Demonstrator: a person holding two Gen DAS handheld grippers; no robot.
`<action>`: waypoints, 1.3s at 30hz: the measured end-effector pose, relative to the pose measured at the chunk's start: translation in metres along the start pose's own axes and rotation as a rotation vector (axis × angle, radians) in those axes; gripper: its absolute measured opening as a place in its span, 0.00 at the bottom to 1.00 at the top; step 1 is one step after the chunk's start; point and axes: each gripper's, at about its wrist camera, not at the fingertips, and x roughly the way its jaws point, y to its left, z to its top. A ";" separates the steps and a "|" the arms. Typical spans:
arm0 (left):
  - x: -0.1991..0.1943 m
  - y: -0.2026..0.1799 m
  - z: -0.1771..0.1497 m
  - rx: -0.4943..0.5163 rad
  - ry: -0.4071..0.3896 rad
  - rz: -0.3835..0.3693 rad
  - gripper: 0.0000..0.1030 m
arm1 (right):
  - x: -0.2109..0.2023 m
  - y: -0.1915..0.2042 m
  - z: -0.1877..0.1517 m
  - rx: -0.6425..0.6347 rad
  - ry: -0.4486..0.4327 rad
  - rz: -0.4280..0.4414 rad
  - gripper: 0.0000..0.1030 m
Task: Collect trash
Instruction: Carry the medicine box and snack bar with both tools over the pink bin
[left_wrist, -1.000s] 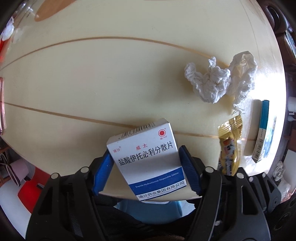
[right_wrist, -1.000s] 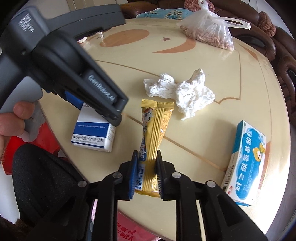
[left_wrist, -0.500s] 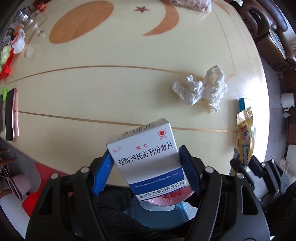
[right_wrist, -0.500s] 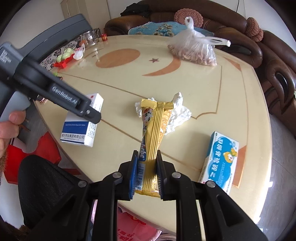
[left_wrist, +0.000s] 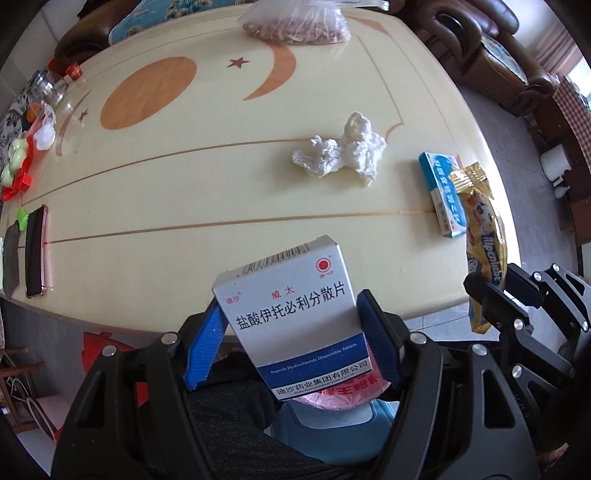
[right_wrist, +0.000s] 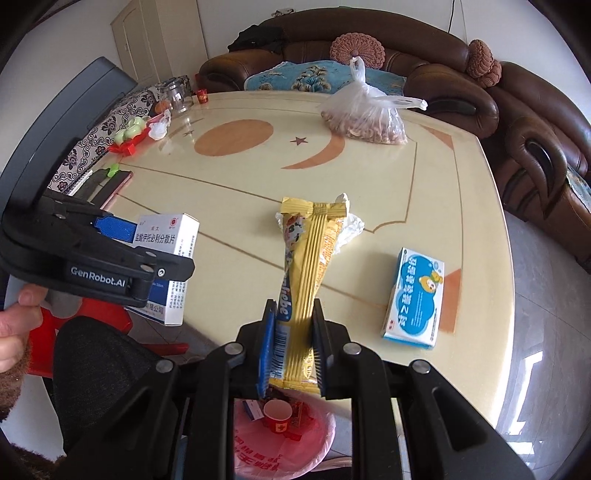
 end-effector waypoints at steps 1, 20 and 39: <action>-0.001 -0.002 -0.003 0.008 -0.008 0.003 0.67 | -0.004 0.002 -0.004 0.004 -0.001 -0.001 0.18; 0.018 -0.023 -0.087 0.156 -0.037 -0.050 0.67 | -0.021 0.017 -0.076 0.104 0.056 0.011 0.18; 0.098 -0.043 -0.143 0.250 0.071 -0.116 0.67 | 0.015 0.027 -0.145 0.145 0.158 0.010 0.18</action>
